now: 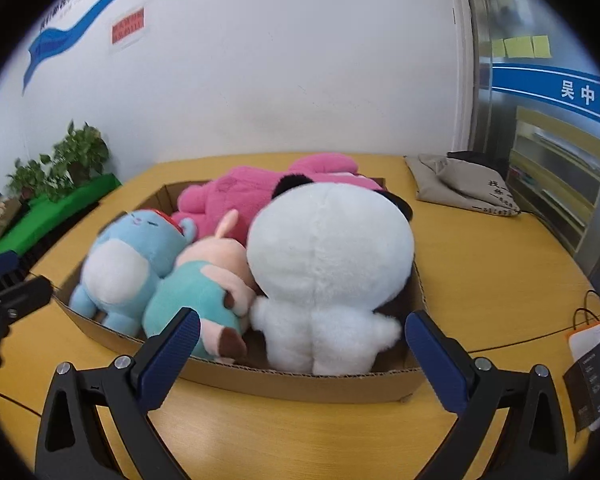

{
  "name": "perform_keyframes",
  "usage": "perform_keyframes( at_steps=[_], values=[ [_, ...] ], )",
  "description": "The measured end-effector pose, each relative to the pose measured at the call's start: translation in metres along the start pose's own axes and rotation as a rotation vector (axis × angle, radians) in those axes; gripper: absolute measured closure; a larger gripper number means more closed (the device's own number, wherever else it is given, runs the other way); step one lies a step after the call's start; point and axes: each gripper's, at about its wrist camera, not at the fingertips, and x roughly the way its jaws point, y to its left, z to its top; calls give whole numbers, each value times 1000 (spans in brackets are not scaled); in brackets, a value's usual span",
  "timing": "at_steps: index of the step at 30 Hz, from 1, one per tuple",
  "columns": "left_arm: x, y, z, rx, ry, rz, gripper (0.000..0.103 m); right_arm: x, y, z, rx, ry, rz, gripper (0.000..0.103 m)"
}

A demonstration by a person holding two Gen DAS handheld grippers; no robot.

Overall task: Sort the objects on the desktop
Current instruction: 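Open both grippers and withdraw them from the panda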

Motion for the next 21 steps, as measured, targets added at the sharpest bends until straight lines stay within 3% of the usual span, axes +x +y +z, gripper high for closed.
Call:
perform_keyframes(
  at_steps=[8, 21],
  values=[
    [-7, 2, -7, -21, -11, 24, 0, -5, 4, -8, -23, -7, -31, 1],
    [-14, 8, -12, -46, -8, -2, 0, -26, 9, -7, -17, 1, -22, 1]
  ],
)
